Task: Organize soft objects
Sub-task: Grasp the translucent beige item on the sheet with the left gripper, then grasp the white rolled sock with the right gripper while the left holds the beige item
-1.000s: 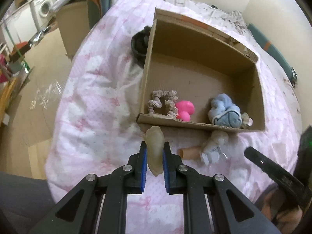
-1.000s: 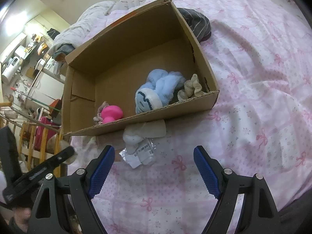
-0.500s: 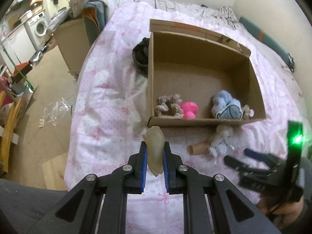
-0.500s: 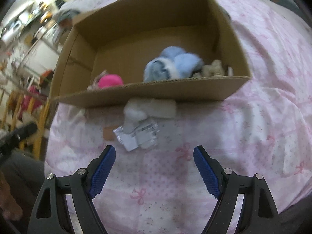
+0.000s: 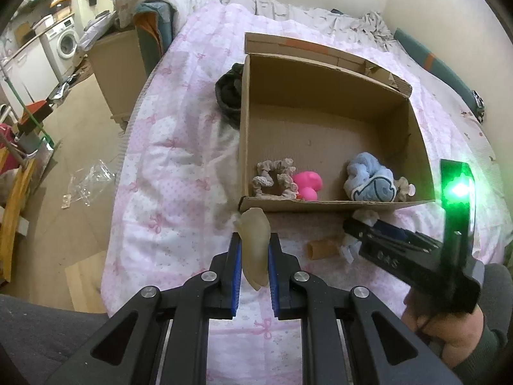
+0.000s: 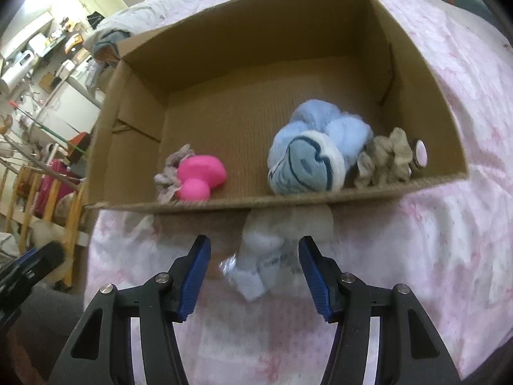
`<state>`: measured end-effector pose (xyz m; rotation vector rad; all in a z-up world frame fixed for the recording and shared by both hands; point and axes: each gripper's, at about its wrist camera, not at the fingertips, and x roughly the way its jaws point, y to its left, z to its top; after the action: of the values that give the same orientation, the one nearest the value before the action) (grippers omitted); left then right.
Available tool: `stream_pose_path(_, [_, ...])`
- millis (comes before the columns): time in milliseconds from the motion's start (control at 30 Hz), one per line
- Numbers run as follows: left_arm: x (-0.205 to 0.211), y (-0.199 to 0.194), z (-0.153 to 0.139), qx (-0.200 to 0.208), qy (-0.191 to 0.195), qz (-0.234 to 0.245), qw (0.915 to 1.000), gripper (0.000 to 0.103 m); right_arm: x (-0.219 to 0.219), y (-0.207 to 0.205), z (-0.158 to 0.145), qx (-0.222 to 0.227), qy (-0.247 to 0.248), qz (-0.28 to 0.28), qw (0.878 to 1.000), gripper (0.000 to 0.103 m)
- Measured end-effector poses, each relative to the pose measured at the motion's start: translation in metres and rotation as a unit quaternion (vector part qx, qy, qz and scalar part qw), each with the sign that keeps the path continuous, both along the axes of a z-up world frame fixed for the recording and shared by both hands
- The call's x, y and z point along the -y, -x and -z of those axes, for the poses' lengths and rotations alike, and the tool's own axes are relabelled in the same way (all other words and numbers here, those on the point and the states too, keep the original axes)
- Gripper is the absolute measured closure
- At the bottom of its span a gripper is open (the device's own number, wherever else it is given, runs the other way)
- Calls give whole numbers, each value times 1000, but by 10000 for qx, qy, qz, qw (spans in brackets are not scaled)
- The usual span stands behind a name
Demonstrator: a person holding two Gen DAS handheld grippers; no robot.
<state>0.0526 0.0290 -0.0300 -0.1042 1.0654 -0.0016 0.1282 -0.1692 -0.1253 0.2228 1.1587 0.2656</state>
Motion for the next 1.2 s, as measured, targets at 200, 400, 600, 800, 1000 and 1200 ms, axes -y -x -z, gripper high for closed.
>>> stream_pose_path(200, [-1,-3,4,-64,-35,-59,10000,90,2,-17,13,-6,233,136,9996,67])
stream_pose_path(400, [2,-3,5,-30,-111,11,9999,90,12,-7,-2,193,87,-103,9997,78])
stream_pose_path(600, [5,-2,8,-60,-200,43,9998,90,26,22,-28,293,-336,-146,9989,78])
stream_pose_path(800, [10,-1,11,-80,-358,84,9993,90,31,43,-41,374,-655,-331,9966,78])
stream_pose_path(1000, [10,-1,12,-6,-486,22,9988,90,44,50,-51,516,-904,-268,9942,78])
stream_pose_path(1200, [8,-3,9,83,-546,-66,9985,90,46,51,-71,758,-1131,-379,9900,78])
